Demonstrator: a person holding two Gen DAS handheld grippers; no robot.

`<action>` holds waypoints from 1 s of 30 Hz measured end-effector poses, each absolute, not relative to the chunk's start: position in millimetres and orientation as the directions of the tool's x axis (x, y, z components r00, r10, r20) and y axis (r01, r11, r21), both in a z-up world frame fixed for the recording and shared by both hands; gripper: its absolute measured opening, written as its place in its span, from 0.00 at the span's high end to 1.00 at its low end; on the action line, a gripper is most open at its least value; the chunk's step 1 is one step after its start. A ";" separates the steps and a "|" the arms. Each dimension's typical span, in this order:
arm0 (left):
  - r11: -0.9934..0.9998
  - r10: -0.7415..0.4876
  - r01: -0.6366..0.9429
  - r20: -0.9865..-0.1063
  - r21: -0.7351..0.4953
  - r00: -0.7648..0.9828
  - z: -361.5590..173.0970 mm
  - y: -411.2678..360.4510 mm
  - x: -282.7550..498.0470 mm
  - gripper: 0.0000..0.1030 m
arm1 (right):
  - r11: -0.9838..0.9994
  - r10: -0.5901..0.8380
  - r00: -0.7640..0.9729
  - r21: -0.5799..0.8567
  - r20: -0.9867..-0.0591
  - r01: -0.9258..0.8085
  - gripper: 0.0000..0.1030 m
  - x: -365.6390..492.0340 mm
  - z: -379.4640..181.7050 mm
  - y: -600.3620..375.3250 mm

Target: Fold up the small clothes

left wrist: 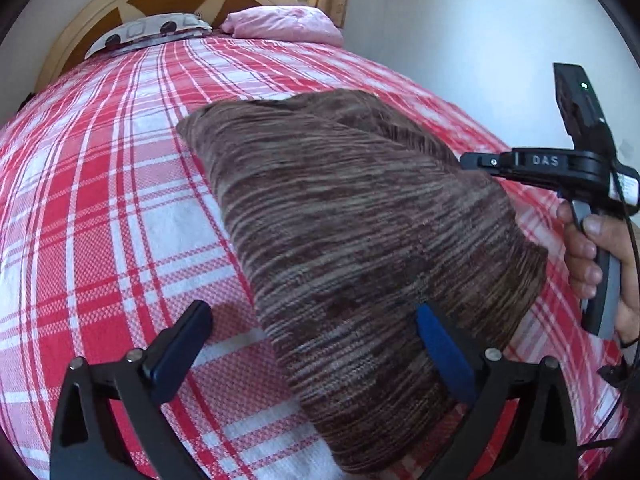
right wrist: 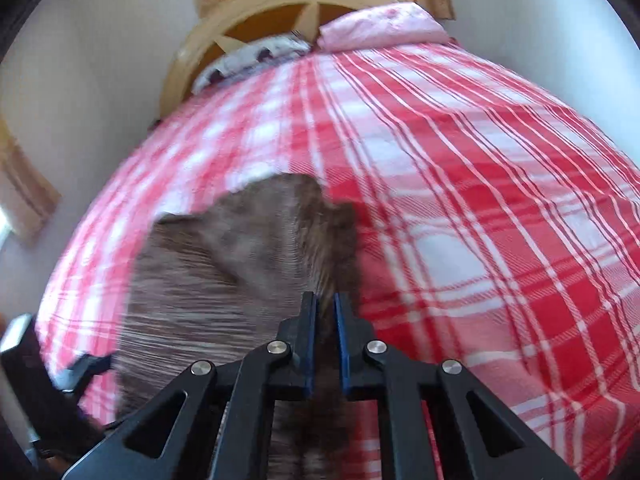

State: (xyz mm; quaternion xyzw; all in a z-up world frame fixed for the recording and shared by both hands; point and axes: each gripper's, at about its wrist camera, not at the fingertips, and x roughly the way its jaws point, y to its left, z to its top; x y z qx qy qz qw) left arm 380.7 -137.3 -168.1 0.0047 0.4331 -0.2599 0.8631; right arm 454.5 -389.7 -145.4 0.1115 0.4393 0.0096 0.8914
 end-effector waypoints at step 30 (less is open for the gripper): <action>0.877 -0.446 0.411 -0.741 -0.249 0.502 -167.9 -125.7 380.5 0.00 | 0.990 0.139 0.586 0.114 -0.798 -0.079 0.96 327.4 -143.2 -368.9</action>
